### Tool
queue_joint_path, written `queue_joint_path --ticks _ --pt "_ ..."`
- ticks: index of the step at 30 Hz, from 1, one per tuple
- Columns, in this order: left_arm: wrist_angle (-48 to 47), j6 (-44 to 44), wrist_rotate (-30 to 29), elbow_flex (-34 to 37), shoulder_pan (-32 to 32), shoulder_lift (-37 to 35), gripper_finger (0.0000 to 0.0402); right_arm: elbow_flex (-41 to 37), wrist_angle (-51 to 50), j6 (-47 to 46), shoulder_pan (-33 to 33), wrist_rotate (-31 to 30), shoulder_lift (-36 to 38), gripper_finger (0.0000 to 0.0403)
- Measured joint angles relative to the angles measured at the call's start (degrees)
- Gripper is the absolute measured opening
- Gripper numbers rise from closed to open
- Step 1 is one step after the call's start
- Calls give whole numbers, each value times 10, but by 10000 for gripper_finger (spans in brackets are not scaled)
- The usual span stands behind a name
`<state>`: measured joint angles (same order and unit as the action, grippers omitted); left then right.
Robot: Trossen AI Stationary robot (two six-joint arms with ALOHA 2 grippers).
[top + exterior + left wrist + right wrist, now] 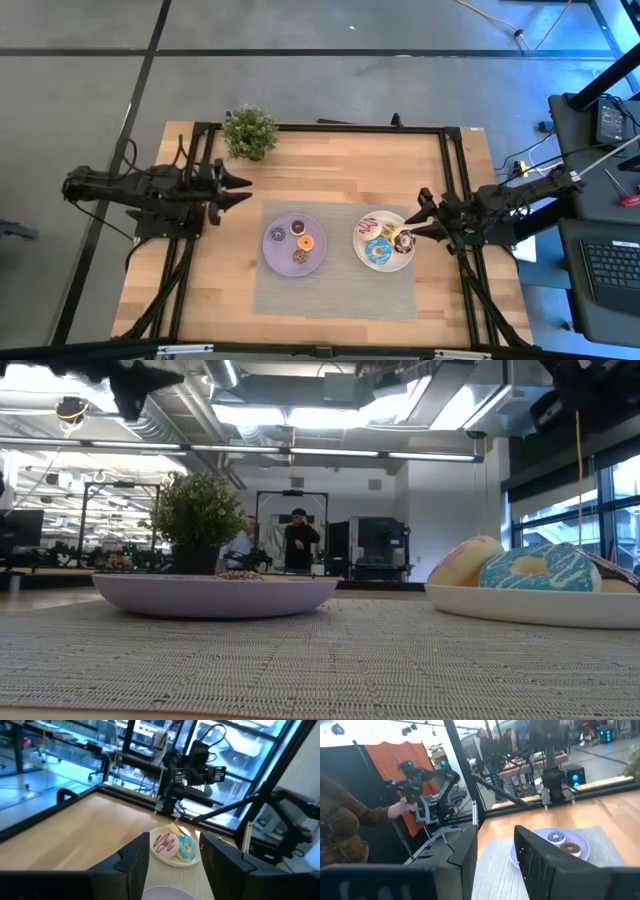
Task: Pick & Place donuts
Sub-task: Return to Home Position
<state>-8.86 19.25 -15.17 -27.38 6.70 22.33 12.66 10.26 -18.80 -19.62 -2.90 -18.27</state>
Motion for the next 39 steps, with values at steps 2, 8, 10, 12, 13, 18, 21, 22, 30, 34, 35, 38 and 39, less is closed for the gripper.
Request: queue_joint_path --ticks 2,8,10,12,13,18,21,22,30,34,35,38,39 --pt "25 5 8 38 0 -23 169 -5 3 11 0 0 8 131" --pt "53 16 18 102 -15 -110 169 -31 24 56 0 0 52 131" --pt "47 7 18 110 -20 -139 169 -39 24 57 0 0 72 131" --pt "24 5 18 111 -26 -166 169 -48 22 58 0 0 91 131" --pt "12 5 18 111 -30 -179 169 -52 21 58 0 0 102 131" --pt "-35 14 17 109 -43 -223 169 -67 11 59 0 0 156 131" --pt "-46 12 23 108 -49 -222 169 -70 -10 59 0 0 182 131" --pt "-49 12 23 107 -51 -222 169 -70 -12 59 0 0 182 131" --pt "-56 18 29 119 -68 -223 169 -69 -17 60 1 0 182 131" --pt "-15 35 49 150 -68 -223 169 -92 1 61 1 0 182 131" --pt "1 37 57 157 -68 -223 169 -99 19 65 1 0 182 131" --pt "34 40 63 185 -68 -223 169 -122 64 75 1 0 182 131" --pt "41 40 60 192 -68 -223 169 -123 62 75 1 0 182 131"
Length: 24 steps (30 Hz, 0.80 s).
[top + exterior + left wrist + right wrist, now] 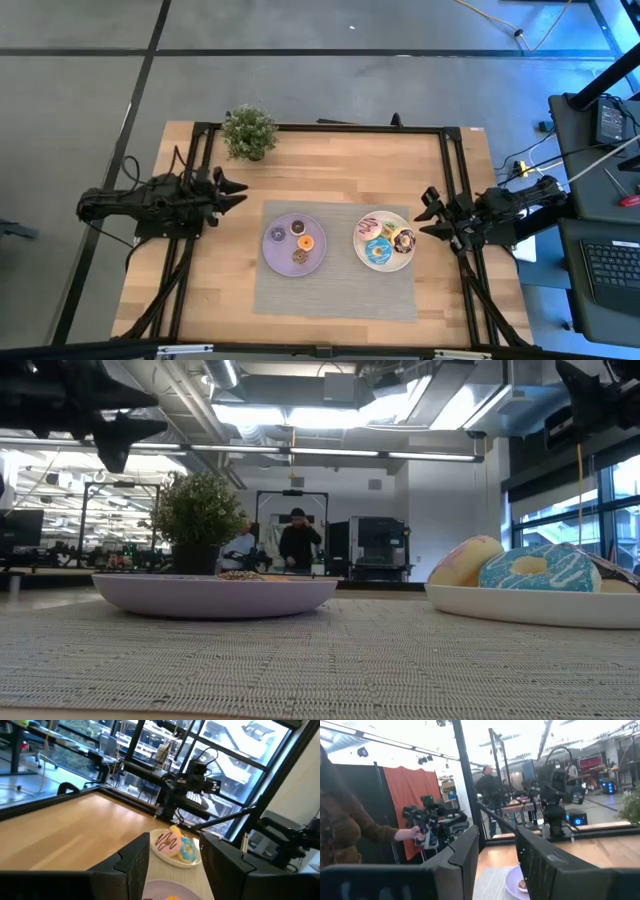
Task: Pick & Place donuts
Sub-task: Return to Home Position
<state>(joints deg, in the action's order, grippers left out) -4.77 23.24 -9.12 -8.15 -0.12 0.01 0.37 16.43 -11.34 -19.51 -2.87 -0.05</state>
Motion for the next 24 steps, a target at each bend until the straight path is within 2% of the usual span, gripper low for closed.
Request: queue_joint_path --ticks 9,14,20,24 --pt "8 18 2 38 0 0 169 0 -22 -4 0 -3 0 131" --pt "46 26 2 68 0 0 169 0 -24 1 0 -5 0 131" --pt "68 2 13 77 0 0 169 0 -59 -2 1 -5 0 131" --pt "68 -4 13 77 0 4 169 0 -71 32 1 -5 0 131"
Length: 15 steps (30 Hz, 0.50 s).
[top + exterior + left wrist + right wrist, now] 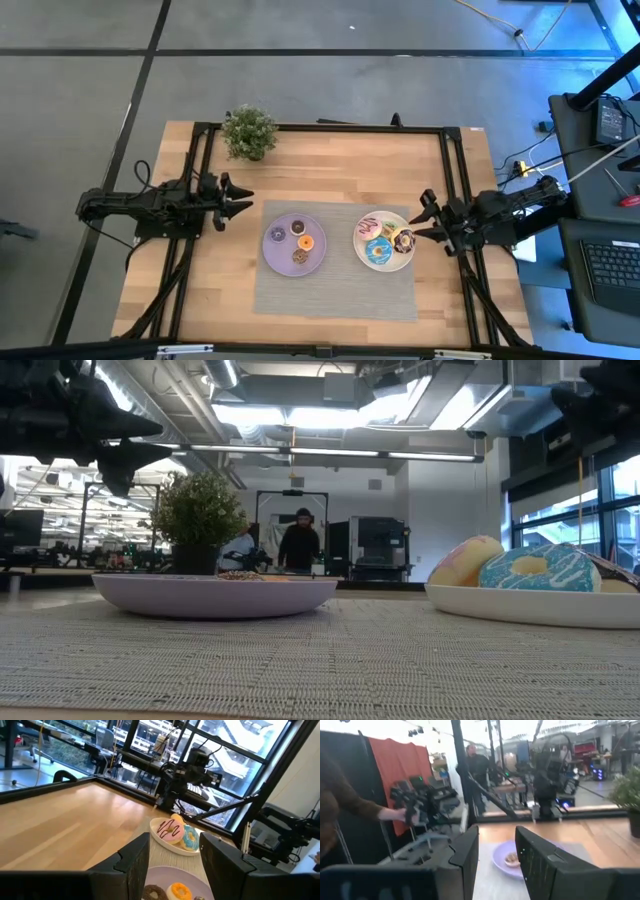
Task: Pick & Place donuts
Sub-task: Return to Home Position
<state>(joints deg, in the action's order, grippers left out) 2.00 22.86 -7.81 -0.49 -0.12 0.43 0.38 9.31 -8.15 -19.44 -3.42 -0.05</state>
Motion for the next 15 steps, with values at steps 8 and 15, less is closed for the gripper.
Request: queue_joint_path --ticks 8,15 --pt "0 4 0 0 0 0 169 0 -66 29 0 -23 0 131" --pt "0 4 0 0 0 0 169 0 -73 72 0 -10 -3 131"
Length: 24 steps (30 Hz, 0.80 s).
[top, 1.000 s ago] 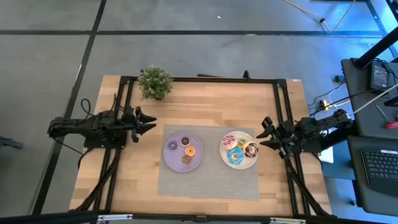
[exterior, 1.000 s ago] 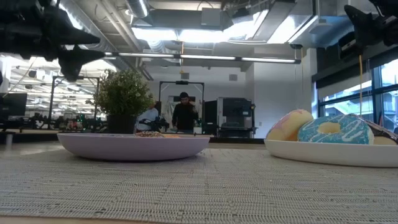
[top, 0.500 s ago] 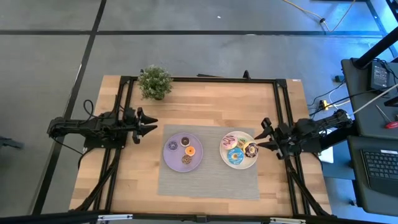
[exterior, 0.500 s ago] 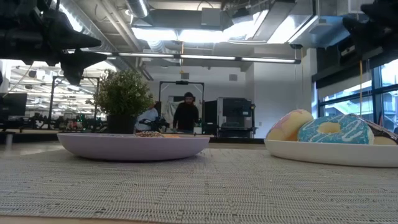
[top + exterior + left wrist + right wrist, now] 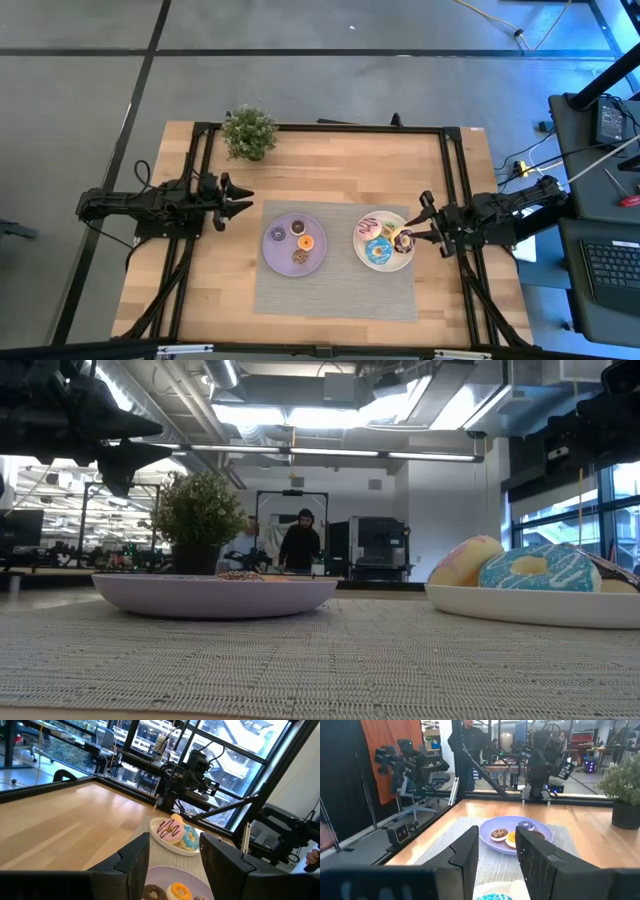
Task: Pick & Place donuts
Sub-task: Return to Home Position
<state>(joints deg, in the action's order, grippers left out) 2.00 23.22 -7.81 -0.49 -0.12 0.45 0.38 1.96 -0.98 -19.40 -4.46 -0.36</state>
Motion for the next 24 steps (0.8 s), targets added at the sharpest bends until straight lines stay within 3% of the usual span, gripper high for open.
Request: queue_joint_path --ticks 6,24 --pt "0 0 0 0 0 0 169 0 0 -46 0 0 0 131" --pt "0 0 0 0 0 0 169 0 0 -48 0 0 0 131"
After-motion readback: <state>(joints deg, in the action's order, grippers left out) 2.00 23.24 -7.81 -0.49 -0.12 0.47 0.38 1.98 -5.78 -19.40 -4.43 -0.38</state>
